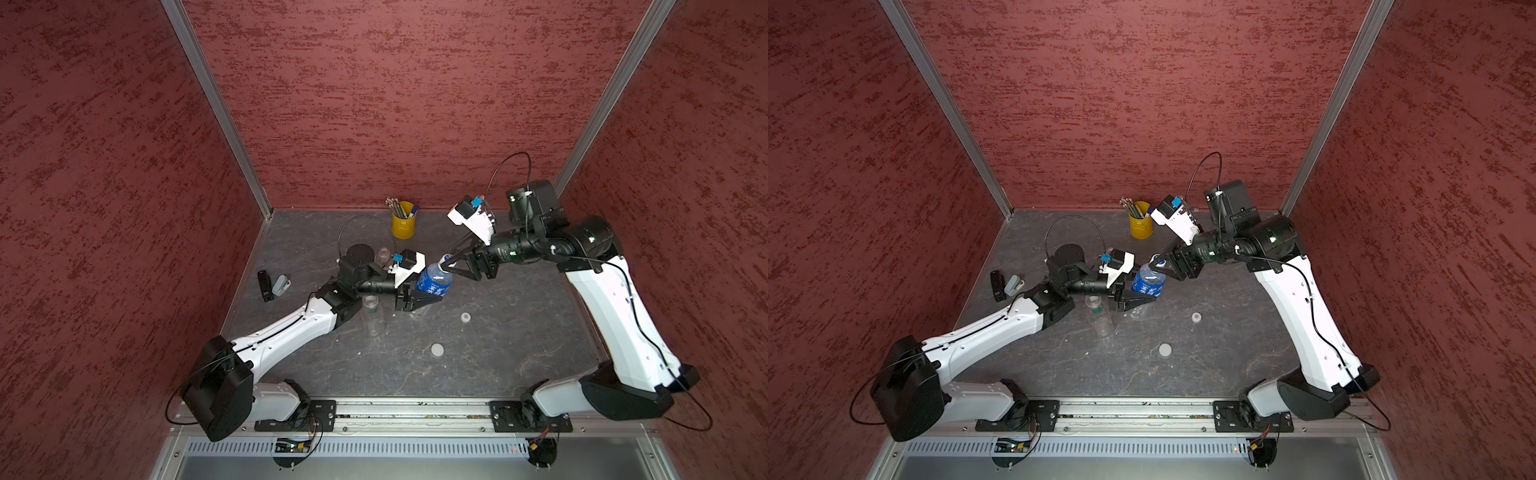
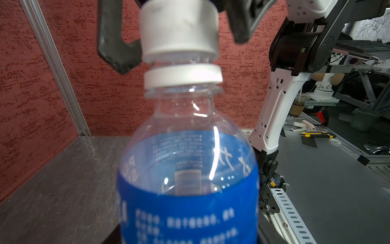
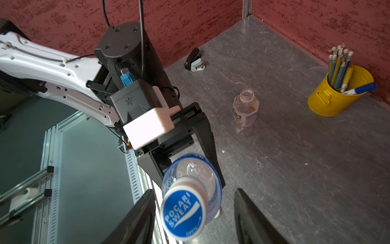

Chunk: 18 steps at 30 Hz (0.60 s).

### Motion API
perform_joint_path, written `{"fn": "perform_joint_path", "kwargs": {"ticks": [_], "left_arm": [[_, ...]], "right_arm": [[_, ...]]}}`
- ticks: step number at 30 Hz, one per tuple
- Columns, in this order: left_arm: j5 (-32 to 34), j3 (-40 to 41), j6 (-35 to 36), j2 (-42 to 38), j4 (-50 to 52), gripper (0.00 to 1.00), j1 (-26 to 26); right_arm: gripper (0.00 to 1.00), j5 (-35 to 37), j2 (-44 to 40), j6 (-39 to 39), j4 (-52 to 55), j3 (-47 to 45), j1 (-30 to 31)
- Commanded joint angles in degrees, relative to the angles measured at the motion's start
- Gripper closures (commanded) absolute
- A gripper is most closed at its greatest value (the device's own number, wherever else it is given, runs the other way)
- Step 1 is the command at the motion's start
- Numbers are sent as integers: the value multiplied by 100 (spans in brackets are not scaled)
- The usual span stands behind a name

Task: Screw on the bottle caps
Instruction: Screw the bottle cap onto the plastic bottle.

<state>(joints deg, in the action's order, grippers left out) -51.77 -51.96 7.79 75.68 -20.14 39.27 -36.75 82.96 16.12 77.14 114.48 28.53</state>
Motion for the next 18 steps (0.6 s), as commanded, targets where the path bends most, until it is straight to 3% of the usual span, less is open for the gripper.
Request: {"fn": "perform_joint_path", "kwargs": {"ticks": [1,7,10,15,18], "left_arm": [[-124,-166,63,21,62,43,24],[-51,-178,182,51,138,43,62],[310,-204,366,1,220,43,144],[1478,-175,721,-155,162,43,352],[2382,-108,1183,-228,120,44,609]], "right_arm": [[49,-130,19,86,-84,-54,29],[59,-142,19,-47,-145,-96,29],[66,26,19,-219,-138,-188,29],[72,508,-116,-963,-398,-578,33],[74,937,-300,-2010,-889,-886,43]]}}
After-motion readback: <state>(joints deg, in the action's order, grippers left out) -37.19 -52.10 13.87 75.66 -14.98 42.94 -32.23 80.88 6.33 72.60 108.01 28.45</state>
